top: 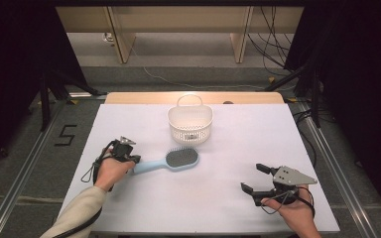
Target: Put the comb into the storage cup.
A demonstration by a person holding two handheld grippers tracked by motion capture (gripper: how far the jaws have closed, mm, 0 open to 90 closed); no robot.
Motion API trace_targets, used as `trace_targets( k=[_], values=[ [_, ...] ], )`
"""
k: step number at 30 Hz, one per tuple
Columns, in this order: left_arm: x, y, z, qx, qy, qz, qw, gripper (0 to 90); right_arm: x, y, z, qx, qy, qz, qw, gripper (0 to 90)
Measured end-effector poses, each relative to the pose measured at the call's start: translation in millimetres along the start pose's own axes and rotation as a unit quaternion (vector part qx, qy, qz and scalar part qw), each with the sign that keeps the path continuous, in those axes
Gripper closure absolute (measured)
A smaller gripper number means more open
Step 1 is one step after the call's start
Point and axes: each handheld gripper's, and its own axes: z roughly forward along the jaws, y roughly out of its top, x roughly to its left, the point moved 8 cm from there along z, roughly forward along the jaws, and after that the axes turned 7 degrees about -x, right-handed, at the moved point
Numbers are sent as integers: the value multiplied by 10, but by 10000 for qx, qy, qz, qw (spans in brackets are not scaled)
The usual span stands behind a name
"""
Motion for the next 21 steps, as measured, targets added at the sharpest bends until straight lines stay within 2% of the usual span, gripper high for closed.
trace_targets(
  k=[14,21],
  values=[
    [-120,-53,-66,316,-187,60,9993,898,-1,0,-3,-3,-8,7,10000,146],
    [-235,-110,-127,503,-258,227,9981,898,2,1,-8,2,-6,13,10000,147]
  ],
)
